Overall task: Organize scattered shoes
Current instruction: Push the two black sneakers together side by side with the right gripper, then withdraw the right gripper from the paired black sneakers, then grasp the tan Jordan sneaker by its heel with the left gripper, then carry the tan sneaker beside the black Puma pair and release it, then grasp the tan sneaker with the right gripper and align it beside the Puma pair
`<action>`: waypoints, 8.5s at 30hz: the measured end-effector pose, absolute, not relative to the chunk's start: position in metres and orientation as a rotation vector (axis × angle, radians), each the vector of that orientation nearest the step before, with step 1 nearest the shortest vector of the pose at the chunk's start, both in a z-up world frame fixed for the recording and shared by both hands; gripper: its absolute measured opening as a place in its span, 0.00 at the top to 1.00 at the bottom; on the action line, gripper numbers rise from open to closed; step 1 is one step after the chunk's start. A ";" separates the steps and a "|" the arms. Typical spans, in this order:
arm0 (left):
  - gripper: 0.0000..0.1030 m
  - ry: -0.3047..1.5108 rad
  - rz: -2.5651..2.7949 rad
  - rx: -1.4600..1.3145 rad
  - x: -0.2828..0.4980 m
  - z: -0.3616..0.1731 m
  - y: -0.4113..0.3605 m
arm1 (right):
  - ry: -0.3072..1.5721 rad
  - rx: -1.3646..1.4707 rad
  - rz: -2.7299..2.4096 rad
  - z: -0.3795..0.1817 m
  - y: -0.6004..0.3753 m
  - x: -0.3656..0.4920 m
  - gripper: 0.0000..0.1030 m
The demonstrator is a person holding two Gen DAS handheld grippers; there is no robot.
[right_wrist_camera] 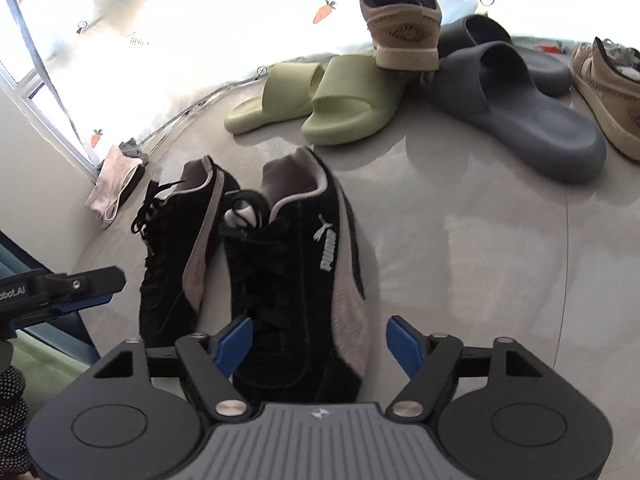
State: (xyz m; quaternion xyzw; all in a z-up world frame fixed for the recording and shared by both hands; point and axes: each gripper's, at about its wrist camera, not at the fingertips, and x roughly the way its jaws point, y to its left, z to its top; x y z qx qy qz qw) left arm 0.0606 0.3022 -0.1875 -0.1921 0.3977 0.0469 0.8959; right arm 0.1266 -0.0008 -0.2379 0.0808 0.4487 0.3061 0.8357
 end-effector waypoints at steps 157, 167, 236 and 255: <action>0.51 1.089 -0.224 -0.018 0.093 -0.238 0.146 | 0.843 0.205 0.270 -0.236 -0.136 0.080 0.11; 0.37 0.885 -0.241 -0.039 0.057 -0.206 0.183 | 0.868 -0.031 0.517 -0.231 -0.092 0.048 0.13; 0.08 0.585 0.039 -0.153 0.066 -0.168 0.264 | 0.873 -0.175 0.548 -0.236 0.033 0.134 0.05; 0.08 0.561 0.062 -0.201 0.063 -0.168 0.277 | 0.914 0.205 0.627 -0.223 -0.025 0.129 0.28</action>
